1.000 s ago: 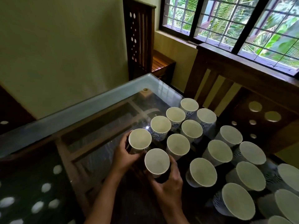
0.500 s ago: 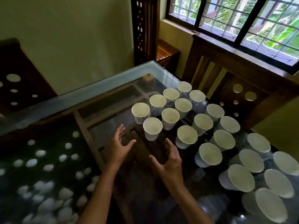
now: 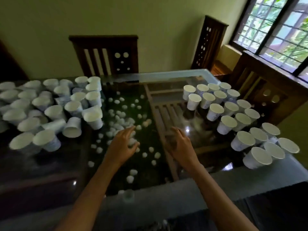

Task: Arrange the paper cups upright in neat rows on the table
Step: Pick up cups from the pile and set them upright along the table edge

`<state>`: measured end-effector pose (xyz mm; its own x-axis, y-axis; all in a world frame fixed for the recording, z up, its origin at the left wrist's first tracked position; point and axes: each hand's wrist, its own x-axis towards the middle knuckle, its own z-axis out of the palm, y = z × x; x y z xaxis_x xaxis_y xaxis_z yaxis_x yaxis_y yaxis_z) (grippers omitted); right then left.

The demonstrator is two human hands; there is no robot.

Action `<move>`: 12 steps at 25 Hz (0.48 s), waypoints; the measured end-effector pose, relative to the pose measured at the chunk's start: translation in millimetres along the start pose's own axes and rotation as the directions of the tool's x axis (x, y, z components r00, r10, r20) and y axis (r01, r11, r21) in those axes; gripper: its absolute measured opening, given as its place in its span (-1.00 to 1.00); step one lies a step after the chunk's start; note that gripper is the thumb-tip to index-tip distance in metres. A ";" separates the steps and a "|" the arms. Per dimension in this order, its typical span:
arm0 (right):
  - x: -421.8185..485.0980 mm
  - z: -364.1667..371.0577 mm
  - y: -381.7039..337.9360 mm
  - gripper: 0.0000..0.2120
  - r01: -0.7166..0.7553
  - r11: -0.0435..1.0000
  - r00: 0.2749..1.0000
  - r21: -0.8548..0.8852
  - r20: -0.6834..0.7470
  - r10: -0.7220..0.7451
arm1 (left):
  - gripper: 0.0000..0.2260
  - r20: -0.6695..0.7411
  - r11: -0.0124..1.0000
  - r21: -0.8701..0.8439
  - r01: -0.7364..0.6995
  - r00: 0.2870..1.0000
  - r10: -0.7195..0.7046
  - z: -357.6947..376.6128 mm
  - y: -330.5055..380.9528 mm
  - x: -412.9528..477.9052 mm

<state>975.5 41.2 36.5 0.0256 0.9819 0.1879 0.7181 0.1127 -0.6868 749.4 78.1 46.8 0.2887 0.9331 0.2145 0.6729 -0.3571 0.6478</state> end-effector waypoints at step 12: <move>-104.8 174.9 -227.2 -0.44 0.351 0.936 0.885 -0.022 0.333 -0.324 | -0.46 -0.320 0.886 0.103 0.452 0.859 -0.400 -190.5 -116.5 -287.0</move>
<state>688.0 -60.6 50.0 -0.4417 0.8837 0.1551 0.6968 0.4468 -0.5612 458.4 -140.0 49.0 -0.2394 0.9579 0.1585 0.7972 0.1007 0.5953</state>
